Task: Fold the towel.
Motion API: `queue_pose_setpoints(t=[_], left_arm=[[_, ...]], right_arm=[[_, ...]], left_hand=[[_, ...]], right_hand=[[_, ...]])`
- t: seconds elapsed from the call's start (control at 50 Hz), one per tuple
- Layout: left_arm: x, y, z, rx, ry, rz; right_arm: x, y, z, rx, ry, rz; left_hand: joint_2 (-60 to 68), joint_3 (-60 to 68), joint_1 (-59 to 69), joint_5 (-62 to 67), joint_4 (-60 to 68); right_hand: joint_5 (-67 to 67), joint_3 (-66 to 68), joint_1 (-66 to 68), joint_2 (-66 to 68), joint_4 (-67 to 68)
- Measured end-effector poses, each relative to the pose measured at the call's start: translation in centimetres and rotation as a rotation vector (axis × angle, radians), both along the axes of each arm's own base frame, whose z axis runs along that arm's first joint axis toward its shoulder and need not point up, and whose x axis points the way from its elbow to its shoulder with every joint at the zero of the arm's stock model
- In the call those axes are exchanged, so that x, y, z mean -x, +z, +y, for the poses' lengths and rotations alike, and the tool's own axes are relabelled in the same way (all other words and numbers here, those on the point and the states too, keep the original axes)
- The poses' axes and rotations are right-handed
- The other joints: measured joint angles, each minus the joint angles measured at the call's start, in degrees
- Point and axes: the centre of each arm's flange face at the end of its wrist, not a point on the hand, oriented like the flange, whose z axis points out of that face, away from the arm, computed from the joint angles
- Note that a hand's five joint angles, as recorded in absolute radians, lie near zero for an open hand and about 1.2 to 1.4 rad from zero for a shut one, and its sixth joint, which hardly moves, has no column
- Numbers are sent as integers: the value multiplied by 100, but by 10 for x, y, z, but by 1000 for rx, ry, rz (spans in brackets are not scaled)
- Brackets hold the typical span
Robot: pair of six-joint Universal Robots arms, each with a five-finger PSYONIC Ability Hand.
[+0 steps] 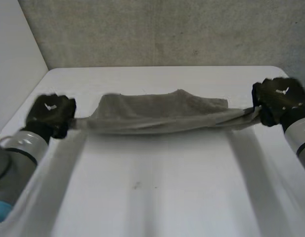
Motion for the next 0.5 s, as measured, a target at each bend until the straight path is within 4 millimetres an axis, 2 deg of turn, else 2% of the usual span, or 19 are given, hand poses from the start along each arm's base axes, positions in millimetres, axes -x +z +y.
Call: queue_pose_setpoints(t=[0.04,0.1,0.18,0.2,0.22,0.26,0.28,0.34,0.4,0.46,0.5], left_arm=[[-2,27,11,49,-1,11],[-3,50,20,87,-11,20],[-3,86,37,134,-56,30],[-3,86,37,134,-56,30],[-2,96,41,143,-76,32],[-1,101,42,147,-87,33],[-1,111,43,153,-105,34],[-1,119,40,153,-117,34],[0,119,34,135,-118,31],[1,111,24,96,-116,25],[3,91,7,17,-115,15]], right_arm=[[2,20,7,19,0,38],[4,38,14,29,-2,70],[10,74,29,41,-5,126],[10,74,29,41,-5,126],[11,86,34,47,-4,147],[11,91,36,48,-3,156],[12,102,40,55,-1,181],[12,110,43,55,7,228],[11,110,41,45,17,278],[10,101,34,16,29,331],[7,77,18,-52,50,409]], left_hand=[[1,1,21,38,0],[1,3,22,39,1],[2,4,23,39,1],[2,4,23,39,1],[2,4,25,39,1],[2,4,25,39,1],[2,4,27,39,2],[2,4,27,39,1],[2,4,27,39,1],[2,4,27,39,2],[2,4,27,39,2]], right_hand=[[0,0,0,0,0],[0,0,0,0,0],[0,0,0,0,0],[0,0,0,0,0],[0,0,0,0,0],[0,0,0,0,0],[0,0,0,0,0],[0,0,0,0,0],[0,0,0,0,0],[0,0,0,0,0],[0,0,0,0,0]])
